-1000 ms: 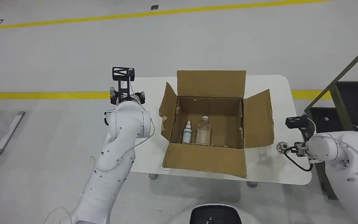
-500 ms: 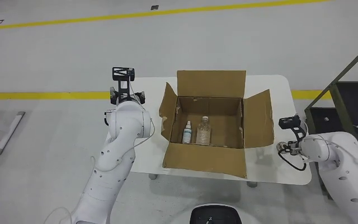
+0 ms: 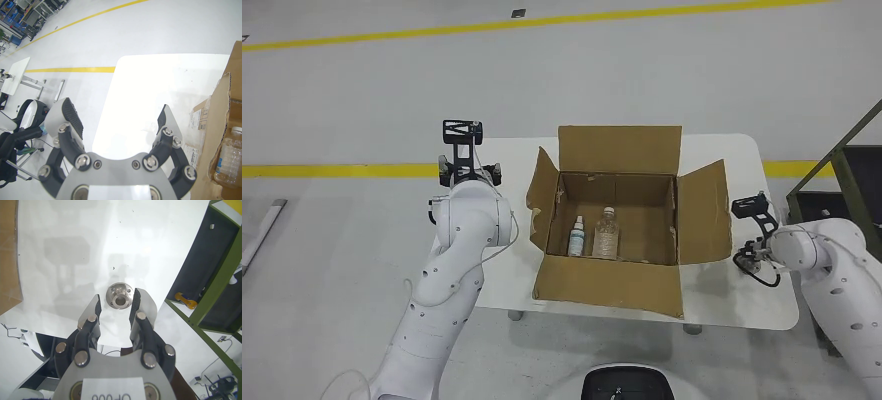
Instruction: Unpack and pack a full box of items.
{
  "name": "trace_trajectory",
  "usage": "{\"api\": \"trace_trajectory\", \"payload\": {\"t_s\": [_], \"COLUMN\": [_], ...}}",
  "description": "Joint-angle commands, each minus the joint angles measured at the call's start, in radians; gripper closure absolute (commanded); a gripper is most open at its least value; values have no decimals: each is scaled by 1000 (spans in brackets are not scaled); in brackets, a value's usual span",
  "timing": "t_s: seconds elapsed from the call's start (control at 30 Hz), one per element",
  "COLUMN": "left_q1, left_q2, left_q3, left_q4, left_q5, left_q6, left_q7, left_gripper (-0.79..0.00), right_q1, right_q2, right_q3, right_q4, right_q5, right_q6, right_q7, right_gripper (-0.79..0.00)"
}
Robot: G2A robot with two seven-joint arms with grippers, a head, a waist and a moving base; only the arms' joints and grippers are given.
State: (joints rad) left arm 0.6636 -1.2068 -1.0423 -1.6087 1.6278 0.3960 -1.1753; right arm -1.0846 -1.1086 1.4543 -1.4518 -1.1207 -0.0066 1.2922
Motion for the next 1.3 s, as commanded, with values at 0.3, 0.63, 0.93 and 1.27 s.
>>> {"api": "trace_trajectory", "payload": {"t_s": [0.3,0.63,0.93,1.27], "left_q1": [0,0,0,0], "left_q2": [0,0,0,0], "left_q3": [0,0,0,0], "left_q4": [0,0,0,0], "left_q5": [0,0,0,0], "left_q6": [0,0,0,0], "left_q7": [0,0,0,0], "left_gripper": [-785,-785,-785,-785], "right_q1": [-10,-3,11,24], "right_q2": [2,3,1,1], "right_q3": [-14,-19,-38,-47], "right_q4": [37,75,113,147], "right_q5": [-5,2,11,20], "right_q6": [7,13,12,7], "right_q7": [-14,-30,-47,-59], "right_gripper": [-354,-351,-317,0]}}
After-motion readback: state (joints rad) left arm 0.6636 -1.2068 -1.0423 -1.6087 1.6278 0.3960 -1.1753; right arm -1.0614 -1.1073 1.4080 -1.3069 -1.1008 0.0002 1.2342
